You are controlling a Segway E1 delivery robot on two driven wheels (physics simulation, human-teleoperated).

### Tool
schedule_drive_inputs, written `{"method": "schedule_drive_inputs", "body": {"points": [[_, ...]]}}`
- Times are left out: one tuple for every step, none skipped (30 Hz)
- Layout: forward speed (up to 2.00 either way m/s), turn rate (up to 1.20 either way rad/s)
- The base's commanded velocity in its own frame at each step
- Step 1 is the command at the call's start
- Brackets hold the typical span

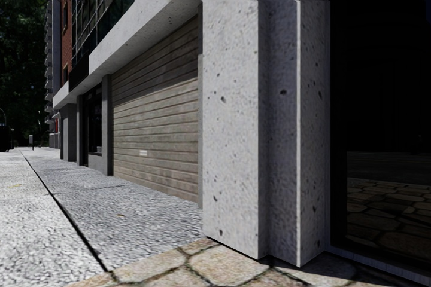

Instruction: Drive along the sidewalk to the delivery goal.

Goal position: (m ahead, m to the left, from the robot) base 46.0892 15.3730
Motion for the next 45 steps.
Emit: {"method": "schedule_drive_inputs", "body": {"points": [[0.0, 0.24], [0.0, 0.24], [0.0, 0.24], [0.0, 0.24], [0.0, 0.24], [0.0, 0.24], [0.0, 0.24], [0.0, 0.24], [0.0, 0.24], [0.0, 0.24], [0.0, 0.26], [0.0, 0.27], [0.0, 0.27], [0.0, 0.28], [0.0, 0.29], [0.0, 0.29], [0.0, 0.29], [0.0, 0.3], [0.0, 0.31], [0.0, 0.31], [0.0, 0.31], [0.0, 0.31], [0.0, 0.32], [0.0, 0.32], [0.0, 0.32], [0.0, 0.33], [0.0, 0.42], [0.0, 0.42], [0.0, 0.54], [0.0, 0.56], [0.0, 0.56], [0.0, 0.56], [0.0, 0.57], [0.0, 0.57], [0.0, 0.57], [0.0, 0.57], [0.0, 0.57], [0.0, 0.57], [0.0, 0.57], [0.0, 0.57], [0.0, 0.57], [0.0, 0.57], [0.0, 0.54], [0.0, 0.54], [0.0, 0.53]]}}
